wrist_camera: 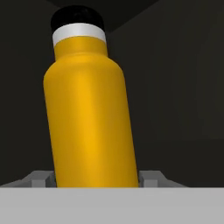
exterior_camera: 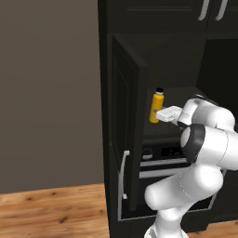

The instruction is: Pick the water bottle from the counter and place it in the open cabinet.

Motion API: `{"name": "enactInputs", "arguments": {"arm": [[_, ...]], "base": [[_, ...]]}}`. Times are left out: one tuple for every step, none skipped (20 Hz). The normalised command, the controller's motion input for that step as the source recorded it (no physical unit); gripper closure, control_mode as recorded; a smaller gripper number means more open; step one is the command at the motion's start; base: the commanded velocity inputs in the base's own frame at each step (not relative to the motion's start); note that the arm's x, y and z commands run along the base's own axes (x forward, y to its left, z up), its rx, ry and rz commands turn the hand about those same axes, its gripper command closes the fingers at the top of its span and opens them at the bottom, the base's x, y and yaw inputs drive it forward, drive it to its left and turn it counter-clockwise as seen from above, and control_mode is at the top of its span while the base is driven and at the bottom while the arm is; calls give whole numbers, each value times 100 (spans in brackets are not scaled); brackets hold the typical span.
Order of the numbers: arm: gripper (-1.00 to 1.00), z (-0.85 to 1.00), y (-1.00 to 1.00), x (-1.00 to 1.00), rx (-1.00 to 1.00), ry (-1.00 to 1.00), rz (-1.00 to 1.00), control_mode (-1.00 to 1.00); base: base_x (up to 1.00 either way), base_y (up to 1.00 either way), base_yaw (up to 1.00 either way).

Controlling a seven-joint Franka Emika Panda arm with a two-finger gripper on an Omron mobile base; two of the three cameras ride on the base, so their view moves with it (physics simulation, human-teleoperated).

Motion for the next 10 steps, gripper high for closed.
{"name": "enactInputs", "arguments": {"arm": [[-100,-36,0,0,-1,0,0,-100],[-100,-28,0,0,-3,0,0,-100],[-100,-17,0,0,-2,0,0,-100],[-100,-6,0,0,-1,3,0,-100],[-100,-6,0,-5,0,0,0,-100],[-100,0,0,0,0,0,0,-100],[-100,0,0,-1,0,-1,0,-100],[-100,0,1,-2,0,-1,0,-100],[-100,0,2,-1,-1,0,0,-100],[-100,3,0,-5,0,0,0,-100]], "base": [[0,0,0],[0,0,0],[0,0,0],[0,0,0],[0,0,0],[0,0,0],[0,0,0],[0,0,0],[0,0,0],[0,0,0]]}}
